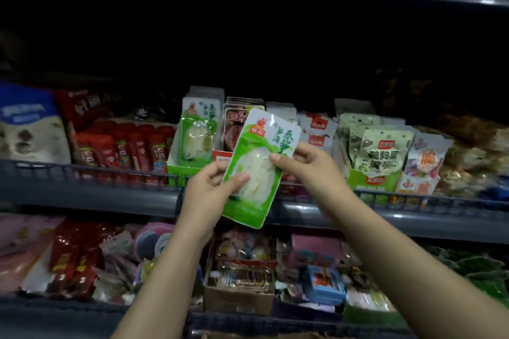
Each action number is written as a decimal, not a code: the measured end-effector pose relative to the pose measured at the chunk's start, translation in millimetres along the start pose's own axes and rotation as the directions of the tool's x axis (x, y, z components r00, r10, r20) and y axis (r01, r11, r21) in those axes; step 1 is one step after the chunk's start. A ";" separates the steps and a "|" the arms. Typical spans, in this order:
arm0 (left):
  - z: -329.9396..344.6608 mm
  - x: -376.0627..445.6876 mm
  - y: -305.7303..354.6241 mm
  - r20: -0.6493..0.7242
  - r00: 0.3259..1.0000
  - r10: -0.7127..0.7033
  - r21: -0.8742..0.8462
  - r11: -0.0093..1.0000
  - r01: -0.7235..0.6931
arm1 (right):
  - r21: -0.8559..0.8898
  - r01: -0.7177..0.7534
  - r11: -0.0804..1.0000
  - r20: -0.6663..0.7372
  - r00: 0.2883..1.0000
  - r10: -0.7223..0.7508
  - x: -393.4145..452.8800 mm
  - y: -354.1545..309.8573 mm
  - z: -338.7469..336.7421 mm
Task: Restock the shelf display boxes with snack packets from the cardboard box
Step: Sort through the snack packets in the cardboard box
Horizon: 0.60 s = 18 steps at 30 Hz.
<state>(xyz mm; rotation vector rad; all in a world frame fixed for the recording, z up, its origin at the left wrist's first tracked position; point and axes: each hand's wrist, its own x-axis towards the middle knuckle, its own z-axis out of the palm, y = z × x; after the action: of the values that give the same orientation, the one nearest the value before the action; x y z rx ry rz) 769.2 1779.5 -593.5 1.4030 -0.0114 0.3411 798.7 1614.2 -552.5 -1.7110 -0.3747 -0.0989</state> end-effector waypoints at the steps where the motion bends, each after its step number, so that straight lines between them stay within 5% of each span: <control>1: -6.2 4.4 0.8 -0.032 0.999 0.016 0.006 1.000 -0.016 | -0.056 0.002 0.998 0.038 0.999 0.000 10.5 -5.8 5.6; 6: -32.2 17.3 -2.2 -0.219 0.968 0.124 0.108 0.989 -0.102 | -0.177 -0.008 0.984 0.162 0.986 0.037 57.6 -32.0 41.3; 10: -42.4 25.0 -10.1 -0.325 0.916 0.238 0.367 0.924 -0.110 | -0.095 0.015 0.995 0.086 0.996 -0.006 94.5 -44.5 73.3; 14: -50.1 27.7 -18.4 -0.235 0.926 0.296 0.608 0.788 -0.098 | -0.091 0.007 0.996 -0.016 1.000 -0.008 130.8 -44.4 95.1; 18: -54.4 31.3 -29.6 -0.124 0.971 0.203 0.776 0.630 -0.032 | -0.296 0.045 0.954 -0.053 0.997 -0.063 159.3 -38.2 111.2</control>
<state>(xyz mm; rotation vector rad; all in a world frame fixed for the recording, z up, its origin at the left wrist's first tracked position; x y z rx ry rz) 795.7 1835.4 -625.0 2.2339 0.2408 0.6496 921.1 1757.8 -492.5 -1.9879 -0.3751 -0.2583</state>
